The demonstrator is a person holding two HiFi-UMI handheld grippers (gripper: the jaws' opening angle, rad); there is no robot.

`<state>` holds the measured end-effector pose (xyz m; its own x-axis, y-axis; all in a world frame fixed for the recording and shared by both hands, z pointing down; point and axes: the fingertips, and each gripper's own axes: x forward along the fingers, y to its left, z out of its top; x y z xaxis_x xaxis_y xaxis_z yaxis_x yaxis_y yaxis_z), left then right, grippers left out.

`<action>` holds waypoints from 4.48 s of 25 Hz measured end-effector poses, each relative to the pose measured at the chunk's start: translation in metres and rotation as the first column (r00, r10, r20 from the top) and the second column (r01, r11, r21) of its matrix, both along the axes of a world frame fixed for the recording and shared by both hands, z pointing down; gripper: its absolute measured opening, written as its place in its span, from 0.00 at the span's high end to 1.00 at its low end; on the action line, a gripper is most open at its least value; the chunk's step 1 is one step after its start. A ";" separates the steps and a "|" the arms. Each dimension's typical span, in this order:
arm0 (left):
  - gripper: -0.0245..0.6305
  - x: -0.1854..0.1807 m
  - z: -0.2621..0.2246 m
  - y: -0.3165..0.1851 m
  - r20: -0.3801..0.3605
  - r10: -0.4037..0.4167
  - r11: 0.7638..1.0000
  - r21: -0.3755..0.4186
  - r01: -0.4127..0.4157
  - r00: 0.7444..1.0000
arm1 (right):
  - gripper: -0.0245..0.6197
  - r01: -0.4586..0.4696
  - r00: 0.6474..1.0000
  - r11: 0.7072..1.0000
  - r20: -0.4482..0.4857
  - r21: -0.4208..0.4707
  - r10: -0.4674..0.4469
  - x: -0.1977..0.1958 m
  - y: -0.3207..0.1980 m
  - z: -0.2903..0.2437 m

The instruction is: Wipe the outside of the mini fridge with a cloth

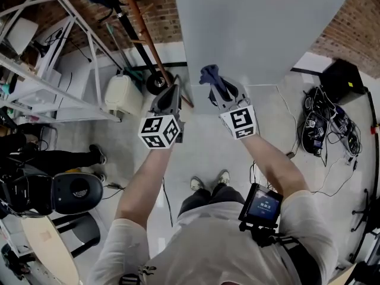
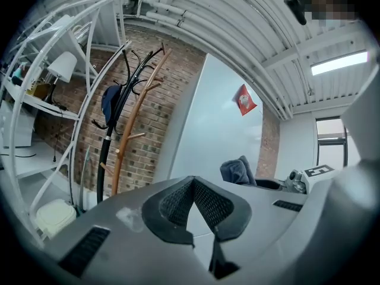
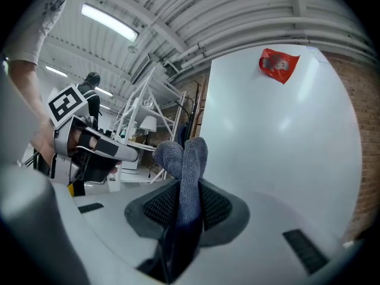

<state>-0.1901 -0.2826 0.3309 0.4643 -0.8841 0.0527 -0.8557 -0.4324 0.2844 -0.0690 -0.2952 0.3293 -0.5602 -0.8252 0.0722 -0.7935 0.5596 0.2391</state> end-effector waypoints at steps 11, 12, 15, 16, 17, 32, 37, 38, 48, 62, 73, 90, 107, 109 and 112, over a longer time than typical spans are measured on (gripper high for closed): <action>0.96 0.013 0.085 -0.033 0.032 -0.023 1.000 0.017 0.022 0.999 | 0.83 0.054 0.998 0.998 0.010 -0.024 -0.054 -0.002 -0.031 0.099; 0.96 0.013 0.096 -0.036 0.032 -0.028 0.999 0.018 0.027 0.999 | 0.83 0.059 0.998 0.998 0.012 -0.023 -0.058 -0.004 -0.035 0.111; 0.96 0.009 0.130 -0.046 0.034 -0.043 0.999 0.033 0.042 0.998 | 0.83 0.068 0.998 0.997 0.014 -0.022 -0.068 -0.009 -0.046 0.148; 0.96 0.006 0.141 -0.049 0.036 -0.050 0.998 0.041 0.049 0.998 | 0.83 0.071 0.997 0.997 0.017 -0.020 -0.071 -0.011 -0.050 0.160; 0.96 0.004 0.152 -0.052 0.039 -0.059 0.997 0.049 0.057 0.998 | 0.83 0.075 0.997 0.997 0.021 -0.017 -0.075 -0.013 -0.053 0.172; 0.96 0.007 0.293 -0.079 0.023 -0.113 0.980 0.168 0.108 0.993 | 0.83 0.142 0.988 0.985 0.041 0.098 -0.146 -0.029 -0.092 0.317; 0.96 -0.005 0.330 -0.088 0.017 -0.127 0.966 0.231 0.120 0.992 | 0.83 0.145 0.987 0.972 0.043 0.187 -0.155 -0.042 -0.109 0.348; 0.96 -0.006 0.335 -0.090 0.017 -0.128 0.962 0.245 0.120 0.992 | 0.83 0.143 0.987 0.969 0.043 0.204 -0.155 -0.044 -0.112 0.353; 0.96 -0.012 0.371 -0.076 0.033 -0.127 0.943 0.314 0.110 0.991 | 0.83 0.084 0.995 0.952 0.030 0.294 -0.097 -0.049 -0.124 0.368; 0.96 0.016 0.375 -0.067 0.020 -0.095 0.944 0.318 0.084 0.995 | 0.83 -0.018 0.999 0.956 0.032 0.293 0.009 0.018 -0.119 0.370; 0.96 0.071 0.388 -0.073 0.028 -0.027 0.951 0.308 0.017 0.999 | 0.83 -0.091 0.996 0.944 0.047 0.318 0.080 0.095 -0.115 0.372; 0.96 0.137 0.396 -0.076 0.037 0.057 0.957 0.282 -0.065 0.998 | 0.83 -0.271 0.962 0.913 0.115 0.304 0.247 0.228 -0.115 0.369; 0.96 0.173 0.399 -0.079 0.059 0.080 0.958 0.271 -0.093 0.995 | 0.83 -0.453 0.890 0.851 0.186 0.266 0.416 0.357 -0.121 0.370; 0.96 0.170 0.399 -0.078 0.060 0.075 0.958 0.272 -0.088 0.995 | 0.83 -0.460 0.886 0.849 0.192 0.261 0.422 0.361 -0.122 0.370; 0.96 0.165 0.400 -0.076 0.059 0.062 0.959 0.273 -0.076 0.996 | 0.83 -0.468 0.882 0.847 0.195 0.252 0.429 0.360 -0.122 0.371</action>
<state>-0.0254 -0.3583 0.7305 0.5273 -0.8338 -0.1633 -0.8311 -0.5461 0.1048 0.2910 -0.4168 0.7003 -0.1121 -0.9620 -0.2488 -0.9753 0.0586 0.2128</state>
